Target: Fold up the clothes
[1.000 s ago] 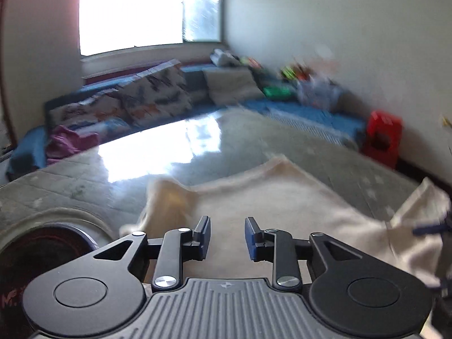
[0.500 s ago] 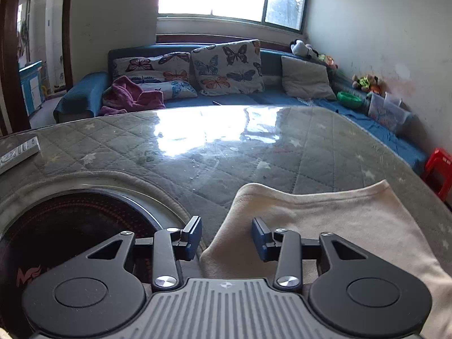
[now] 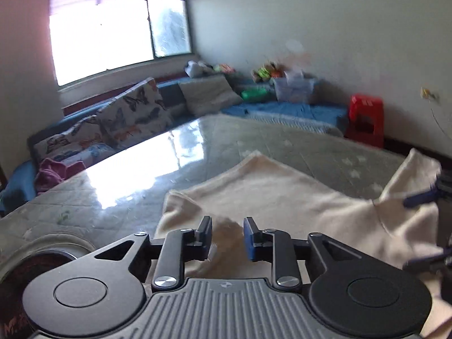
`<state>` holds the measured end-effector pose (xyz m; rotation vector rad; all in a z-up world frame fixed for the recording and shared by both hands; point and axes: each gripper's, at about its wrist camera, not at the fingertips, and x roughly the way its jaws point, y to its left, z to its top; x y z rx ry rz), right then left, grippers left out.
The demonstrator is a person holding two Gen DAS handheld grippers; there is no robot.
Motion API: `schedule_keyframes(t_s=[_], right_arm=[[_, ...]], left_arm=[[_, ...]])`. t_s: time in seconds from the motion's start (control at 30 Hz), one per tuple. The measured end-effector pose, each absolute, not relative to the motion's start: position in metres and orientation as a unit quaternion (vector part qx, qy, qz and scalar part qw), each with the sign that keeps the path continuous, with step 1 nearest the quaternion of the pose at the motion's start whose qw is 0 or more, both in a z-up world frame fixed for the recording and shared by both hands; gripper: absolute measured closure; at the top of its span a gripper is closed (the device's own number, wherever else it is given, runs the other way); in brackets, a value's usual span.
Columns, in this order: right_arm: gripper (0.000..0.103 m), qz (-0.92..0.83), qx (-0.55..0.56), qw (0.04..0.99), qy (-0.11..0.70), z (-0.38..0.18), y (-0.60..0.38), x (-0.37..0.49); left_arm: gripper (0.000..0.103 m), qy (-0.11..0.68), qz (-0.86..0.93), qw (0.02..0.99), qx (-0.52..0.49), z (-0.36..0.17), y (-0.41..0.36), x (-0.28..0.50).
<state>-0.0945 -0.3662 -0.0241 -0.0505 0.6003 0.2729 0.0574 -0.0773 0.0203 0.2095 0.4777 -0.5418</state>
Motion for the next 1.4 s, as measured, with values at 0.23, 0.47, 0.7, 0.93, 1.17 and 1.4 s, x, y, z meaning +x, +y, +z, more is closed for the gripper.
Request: schedule_keyframes(t_s=[0.23,0.47,0.7,0.93,1.17,1.4], right_arm=[[0.000,0.134,-0.024,0.946,0.293,-0.024,-0.366,-0.095],[0.000,0.134,-0.024,0.946,0.293,-0.024,-0.366,-0.095],[0.000,0.134,-0.024,0.947,0.292,-0.025,-0.366,-0.095],[0.000,0.133,-0.024,0.947,0.292,-0.025,-0.366,-0.094],[0.000,0.134,-0.028,0.945,0.297,-0.024,-0.366,-0.092],[0.000,0.134,-0.030,0.944,0.301,-0.024,-0.365,-0.089]], left_arm=[[0.054,0.255,-0.273,0.919,0.125,0.012,-0.078,0.068],[0.095,0.277,-0.274,0.904,0.174,-0.006,-0.097,0.082],[0.096,0.252,-0.120,0.951,0.133,0.011,-0.049,0.127],[0.096,0.314,-0.055,0.944,0.085,-0.007,-0.004,0.163],[0.088,0.328,-0.073,0.941,0.039,0.003,0.019,0.143],[0.056,0.319,-0.100,0.941,0.050,0.003,-0.007,0.148]])
